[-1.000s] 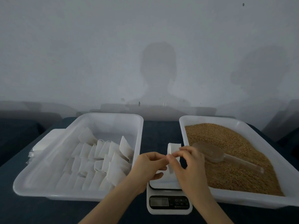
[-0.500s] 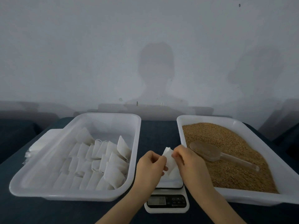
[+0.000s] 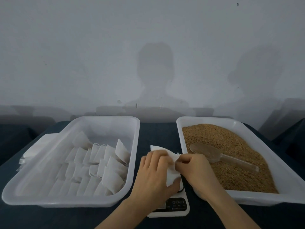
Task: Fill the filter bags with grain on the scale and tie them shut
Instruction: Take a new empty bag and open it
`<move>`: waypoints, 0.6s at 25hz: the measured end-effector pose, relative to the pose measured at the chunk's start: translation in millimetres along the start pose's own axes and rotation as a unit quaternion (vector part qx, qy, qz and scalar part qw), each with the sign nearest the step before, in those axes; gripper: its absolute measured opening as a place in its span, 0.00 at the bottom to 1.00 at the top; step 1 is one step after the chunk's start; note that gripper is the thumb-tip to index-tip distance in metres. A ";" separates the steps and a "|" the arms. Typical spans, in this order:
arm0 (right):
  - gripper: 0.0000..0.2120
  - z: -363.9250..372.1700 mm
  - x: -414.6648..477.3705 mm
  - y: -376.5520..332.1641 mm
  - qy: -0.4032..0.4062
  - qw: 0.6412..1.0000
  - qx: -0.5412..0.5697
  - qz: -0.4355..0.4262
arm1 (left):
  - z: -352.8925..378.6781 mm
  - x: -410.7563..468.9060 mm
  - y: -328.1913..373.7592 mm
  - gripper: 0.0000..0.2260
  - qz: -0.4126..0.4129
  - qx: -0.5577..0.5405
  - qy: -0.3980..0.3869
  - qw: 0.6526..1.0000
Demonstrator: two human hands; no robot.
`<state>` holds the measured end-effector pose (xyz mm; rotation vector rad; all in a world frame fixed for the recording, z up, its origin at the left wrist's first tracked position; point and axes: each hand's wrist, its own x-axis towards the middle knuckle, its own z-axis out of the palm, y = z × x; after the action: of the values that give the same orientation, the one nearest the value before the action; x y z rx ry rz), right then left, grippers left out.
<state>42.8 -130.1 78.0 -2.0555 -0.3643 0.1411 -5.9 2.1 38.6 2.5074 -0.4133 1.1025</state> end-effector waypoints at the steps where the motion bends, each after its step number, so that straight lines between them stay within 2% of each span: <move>1: 0.07 -2.6 1.5 -1.6 0.000 1.000 -0.021 0.005 | 0.6 3.0 -2.5 0.32 0.021 0.042 -0.019 0.999; 3: 0.08 -8.7 2.7 -5.4 -0.021 0.998 -0.059 0.007 | 2.6 10.2 -9.4 0.40 0.021 0.089 -0.070 0.993; 7: 0.09 -17.2 4.9 -6.2 -0.045 0.996 -0.071 0.020 | 11.5 25.4 -23.6 0.28 -0.061 -0.010 -0.170 0.984; 11: 0.08 -24.9 9.4 2.8 -0.066 0.994 -0.088 -0.004 | 22.4 34.6 -37.9 0.21 -0.159 -0.171 -0.294 0.927; 13: 0.09 -29.3 14.6 10.9 -0.087 0.992 -0.095 -0.017 | 27.7 35.8 -44.2 0.20 -0.177 -0.196 -0.316 0.911; 15: 0.08 -41.1 26.4 22.6 -0.053 0.988 -0.134 -0.047 | 31.7 35.3 -52.2 0.18 -0.193 -0.202 -0.323 0.904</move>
<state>82.6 -166.4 79.9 -2.2961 -0.5728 0.1511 58.5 30.3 34.1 2.3595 -0.2557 0.0032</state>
